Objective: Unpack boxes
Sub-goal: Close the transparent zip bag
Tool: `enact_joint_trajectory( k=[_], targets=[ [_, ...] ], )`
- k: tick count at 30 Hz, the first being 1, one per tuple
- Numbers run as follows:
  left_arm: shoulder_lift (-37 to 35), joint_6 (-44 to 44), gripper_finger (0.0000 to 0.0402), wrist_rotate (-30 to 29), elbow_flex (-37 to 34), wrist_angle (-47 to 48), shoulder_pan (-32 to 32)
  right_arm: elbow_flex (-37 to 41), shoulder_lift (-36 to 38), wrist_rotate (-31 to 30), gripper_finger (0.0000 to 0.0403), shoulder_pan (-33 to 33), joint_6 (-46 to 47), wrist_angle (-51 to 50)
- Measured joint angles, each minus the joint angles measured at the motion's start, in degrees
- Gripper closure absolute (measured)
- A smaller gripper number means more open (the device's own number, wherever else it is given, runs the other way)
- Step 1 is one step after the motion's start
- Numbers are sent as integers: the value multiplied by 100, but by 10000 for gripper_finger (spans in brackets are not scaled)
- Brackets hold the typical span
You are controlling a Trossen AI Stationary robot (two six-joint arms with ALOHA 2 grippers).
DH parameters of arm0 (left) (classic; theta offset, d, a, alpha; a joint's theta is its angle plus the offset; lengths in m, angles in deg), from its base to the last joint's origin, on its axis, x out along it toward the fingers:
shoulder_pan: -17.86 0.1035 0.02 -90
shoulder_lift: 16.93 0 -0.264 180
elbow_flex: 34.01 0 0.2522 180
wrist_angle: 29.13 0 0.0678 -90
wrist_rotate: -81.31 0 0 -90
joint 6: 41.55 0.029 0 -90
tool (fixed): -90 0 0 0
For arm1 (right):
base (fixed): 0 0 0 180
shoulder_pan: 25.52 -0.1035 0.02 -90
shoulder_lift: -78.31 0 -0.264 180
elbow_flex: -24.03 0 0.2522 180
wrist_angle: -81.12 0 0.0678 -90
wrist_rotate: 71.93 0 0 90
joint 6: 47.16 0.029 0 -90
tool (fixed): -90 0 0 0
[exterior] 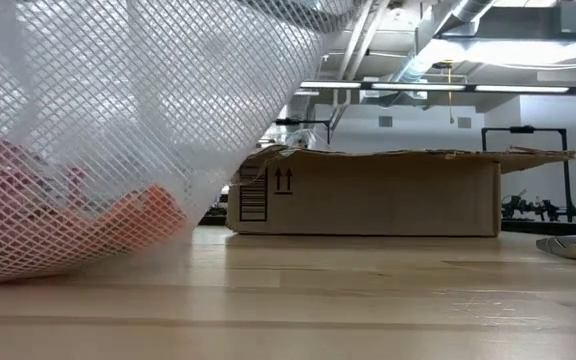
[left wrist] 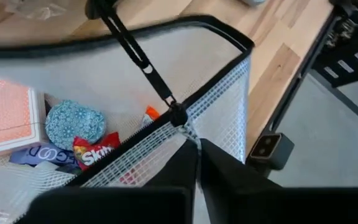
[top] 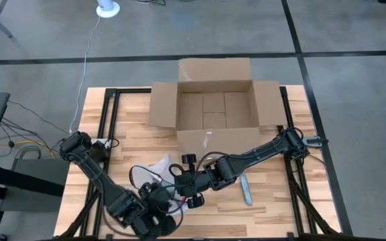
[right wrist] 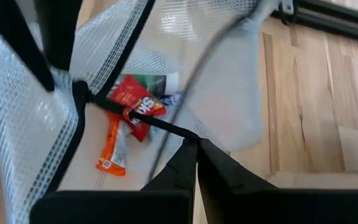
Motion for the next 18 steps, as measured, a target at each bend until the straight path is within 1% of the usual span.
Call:
enact_joint_trajectory(
  k=[3,7,9,14,18],
  targets=[
    [-12,-88,401,-306,184,225,-327,0,0,129,403,-111,-301,225],
    [-15,-281,401,-980,451,695,-724,0,0,182,403,-228,-587,650],
    [-15,-309,401,-1221,556,850,-863,-58,0,205,403,-238,-749,754],
    [-15,-361,401,-1794,595,989,-1164,-327,-2,206,403,-182,-1029,743],
    [-15,-275,401,-2275,591,952,-1365,-492,-2,224,403,0,-1265,337]
  ],
)
